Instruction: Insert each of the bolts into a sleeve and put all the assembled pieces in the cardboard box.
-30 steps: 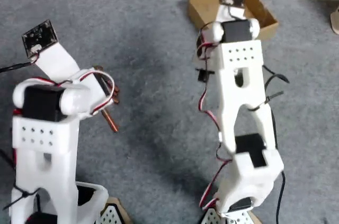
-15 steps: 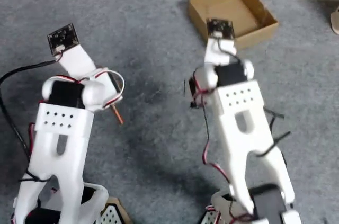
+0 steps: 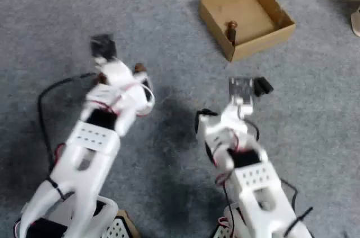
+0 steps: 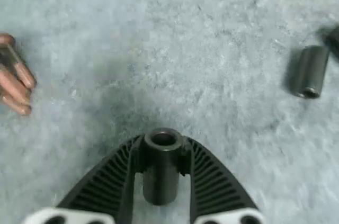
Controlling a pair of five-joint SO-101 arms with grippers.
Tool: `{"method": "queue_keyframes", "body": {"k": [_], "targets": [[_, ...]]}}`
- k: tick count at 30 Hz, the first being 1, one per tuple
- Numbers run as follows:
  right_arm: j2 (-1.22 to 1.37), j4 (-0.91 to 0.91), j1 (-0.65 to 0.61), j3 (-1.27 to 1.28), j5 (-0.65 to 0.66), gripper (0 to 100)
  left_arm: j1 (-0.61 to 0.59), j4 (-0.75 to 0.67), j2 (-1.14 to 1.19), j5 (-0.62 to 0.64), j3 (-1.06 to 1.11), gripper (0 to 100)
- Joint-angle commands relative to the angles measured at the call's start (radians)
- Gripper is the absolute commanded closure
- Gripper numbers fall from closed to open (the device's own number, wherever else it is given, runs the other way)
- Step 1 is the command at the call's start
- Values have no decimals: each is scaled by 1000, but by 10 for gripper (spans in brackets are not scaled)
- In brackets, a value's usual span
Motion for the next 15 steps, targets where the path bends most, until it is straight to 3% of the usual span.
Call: {"method": "queue_keyframes", "body": {"k": [1, 5, 12, 15], "targets": [[-150, -372, -10, 206, -5, 995, 64, -281, -38, -124, 81, 995], [-271, -639, -19, 429, -5, 995, 65, -377, -38, -155, 116, 995], [-329, -582, -59, 429, 6, 995, 70, -382, -38, -66, 113, 994], [-328, -581, -82, 429, 147, 994, 79, -384, -39, -66, 113, 994]]}}
